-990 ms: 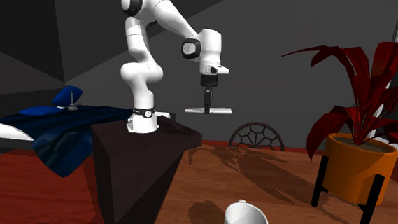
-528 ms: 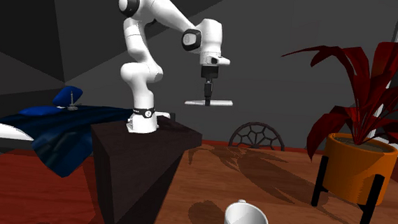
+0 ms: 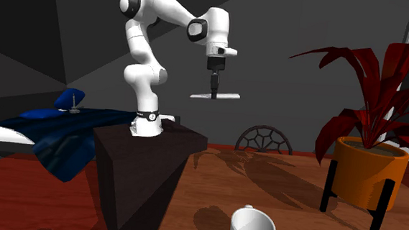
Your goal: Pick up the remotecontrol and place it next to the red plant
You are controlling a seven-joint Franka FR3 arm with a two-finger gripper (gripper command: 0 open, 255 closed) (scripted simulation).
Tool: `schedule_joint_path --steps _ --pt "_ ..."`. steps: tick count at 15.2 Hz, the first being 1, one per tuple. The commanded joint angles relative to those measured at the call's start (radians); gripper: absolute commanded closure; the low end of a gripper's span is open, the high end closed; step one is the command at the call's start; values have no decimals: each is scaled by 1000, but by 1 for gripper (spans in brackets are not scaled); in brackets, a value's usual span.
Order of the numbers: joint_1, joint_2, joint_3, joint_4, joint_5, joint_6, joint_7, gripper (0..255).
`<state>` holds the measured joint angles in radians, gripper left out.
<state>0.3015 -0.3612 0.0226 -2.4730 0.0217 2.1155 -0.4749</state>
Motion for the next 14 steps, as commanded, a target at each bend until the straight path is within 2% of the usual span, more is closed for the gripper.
schedule_joint_path --steps 1,14 --pt "0 -15 -1 19 0 -34 0 255" --pt "-1 -60 -2 158 -2 -218 1 255"
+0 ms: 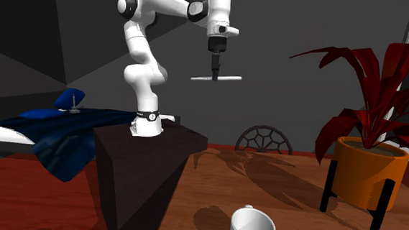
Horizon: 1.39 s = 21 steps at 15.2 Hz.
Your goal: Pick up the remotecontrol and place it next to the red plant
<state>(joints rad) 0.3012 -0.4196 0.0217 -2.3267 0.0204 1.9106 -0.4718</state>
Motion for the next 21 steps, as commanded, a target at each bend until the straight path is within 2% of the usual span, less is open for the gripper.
schedule_joint_path --steps 1,21 --pt "-1 -4 -1 23 -1 -27 -2 255" --pt "-2 8 -3 303 -2 -295 1 255"
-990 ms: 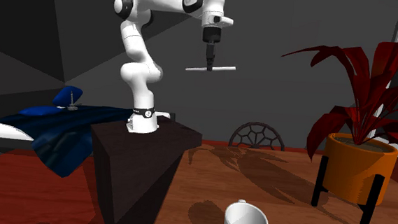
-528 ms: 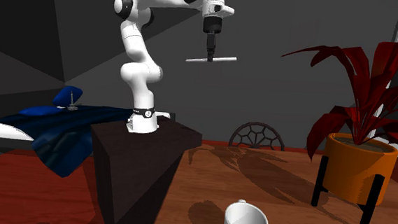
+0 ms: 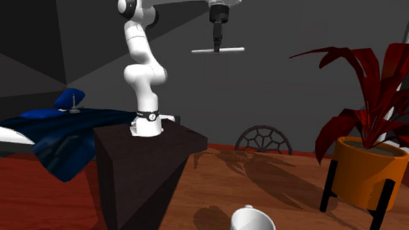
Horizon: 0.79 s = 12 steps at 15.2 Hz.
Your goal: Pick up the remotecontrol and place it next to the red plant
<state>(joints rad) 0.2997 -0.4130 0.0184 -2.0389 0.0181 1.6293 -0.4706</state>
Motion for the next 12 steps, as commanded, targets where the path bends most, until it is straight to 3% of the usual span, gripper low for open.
schedule_joint_path --steps 1,12 --pt "0 4 0 32 0 -27 0 255" --pt "0 50 0 226 -1 -175 3 255"
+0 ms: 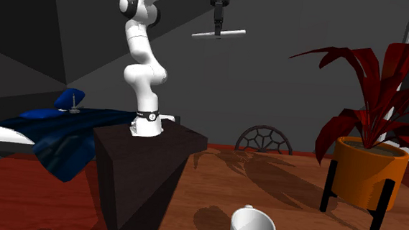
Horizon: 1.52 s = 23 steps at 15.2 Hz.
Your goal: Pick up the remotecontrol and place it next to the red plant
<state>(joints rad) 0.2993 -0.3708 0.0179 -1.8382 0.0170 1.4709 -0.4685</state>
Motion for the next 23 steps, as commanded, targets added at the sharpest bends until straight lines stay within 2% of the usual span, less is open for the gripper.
schedule_joint_path --steps 1,14,19,23 --pt "0 13 0 44 0 -31 1 255" --pt "0 103 0 310 -1 -207 4 255" --pt "-28 280 -46 503 -8 -224 -72 255" --pt "-58 455 -78 722 0 -270 -130 255"
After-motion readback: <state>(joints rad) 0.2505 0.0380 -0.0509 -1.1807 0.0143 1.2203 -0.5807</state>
